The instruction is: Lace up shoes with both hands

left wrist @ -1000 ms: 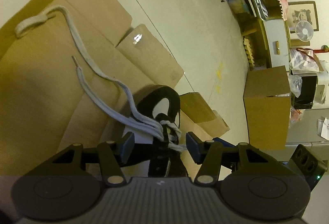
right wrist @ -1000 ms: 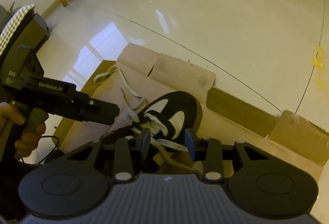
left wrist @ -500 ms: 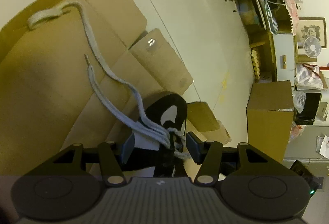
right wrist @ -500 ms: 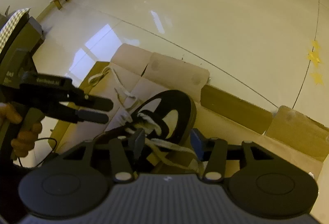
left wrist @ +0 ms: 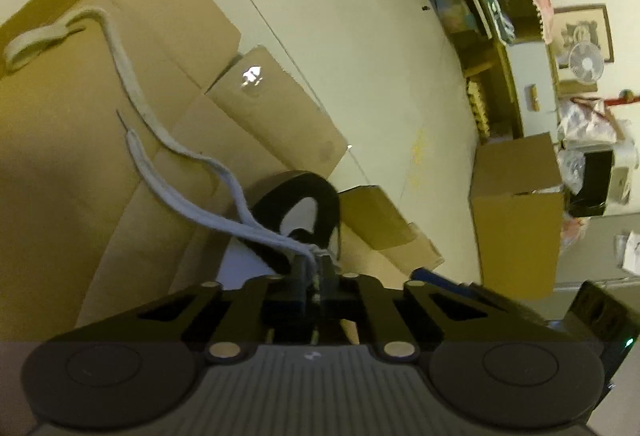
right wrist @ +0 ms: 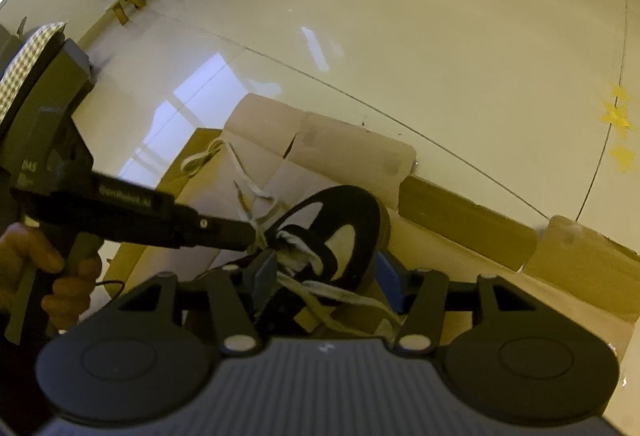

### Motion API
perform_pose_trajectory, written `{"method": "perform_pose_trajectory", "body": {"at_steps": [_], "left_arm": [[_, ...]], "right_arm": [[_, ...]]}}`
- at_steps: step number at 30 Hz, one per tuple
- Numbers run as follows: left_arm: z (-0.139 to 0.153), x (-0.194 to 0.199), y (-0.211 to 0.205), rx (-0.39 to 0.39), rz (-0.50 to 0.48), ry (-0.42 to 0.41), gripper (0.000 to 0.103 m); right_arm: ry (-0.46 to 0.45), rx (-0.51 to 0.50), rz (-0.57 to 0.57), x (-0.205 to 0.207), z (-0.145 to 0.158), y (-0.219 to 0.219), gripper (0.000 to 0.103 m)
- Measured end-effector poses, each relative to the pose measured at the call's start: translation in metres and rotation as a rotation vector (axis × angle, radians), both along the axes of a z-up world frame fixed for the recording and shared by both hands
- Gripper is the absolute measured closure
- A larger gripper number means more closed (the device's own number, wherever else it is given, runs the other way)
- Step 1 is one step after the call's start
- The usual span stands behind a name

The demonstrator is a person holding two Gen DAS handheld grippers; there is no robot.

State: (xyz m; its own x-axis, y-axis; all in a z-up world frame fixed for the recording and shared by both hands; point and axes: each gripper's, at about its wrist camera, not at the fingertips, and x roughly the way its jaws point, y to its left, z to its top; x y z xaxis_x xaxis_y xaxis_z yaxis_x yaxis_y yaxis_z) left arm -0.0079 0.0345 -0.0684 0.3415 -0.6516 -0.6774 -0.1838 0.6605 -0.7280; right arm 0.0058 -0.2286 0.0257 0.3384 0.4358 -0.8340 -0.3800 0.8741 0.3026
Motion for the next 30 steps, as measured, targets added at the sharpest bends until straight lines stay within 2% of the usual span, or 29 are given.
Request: {"method": "perform_pose_trajectory", "body": {"at_steps": [6, 10, 14, 21, 30], "left_arm": [[0.010, -0.004, -0.002, 0.102, -0.008, -0.072, 0.103], [0.021, -0.010, -0.003, 0.197, -0.005, -0.123, 0.103], [0.034, -0.013, 0.014, 0.283, 0.023, -0.167, 0.103], [0.032, -0.026, 0.056, 0.406, 0.067, -0.125, 0.103], [0.023, -0.042, 0.090, 0.548, 0.060, -0.057, 0.103]], "right_arm": [[0.003, -0.003, -0.006, -0.002, -0.002, -0.002, 0.043], [-0.001, -0.005, -0.014, -0.003, -0.001, -0.005, 0.042], [-0.013, -0.003, -0.033, -0.001, 0.001, -0.010, 0.040], [-0.028, -0.005, -0.060, 0.004, 0.003, -0.014, 0.039], [-0.031, -0.010, -0.069, 0.011, 0.001, -0.005, 0.037]]}}
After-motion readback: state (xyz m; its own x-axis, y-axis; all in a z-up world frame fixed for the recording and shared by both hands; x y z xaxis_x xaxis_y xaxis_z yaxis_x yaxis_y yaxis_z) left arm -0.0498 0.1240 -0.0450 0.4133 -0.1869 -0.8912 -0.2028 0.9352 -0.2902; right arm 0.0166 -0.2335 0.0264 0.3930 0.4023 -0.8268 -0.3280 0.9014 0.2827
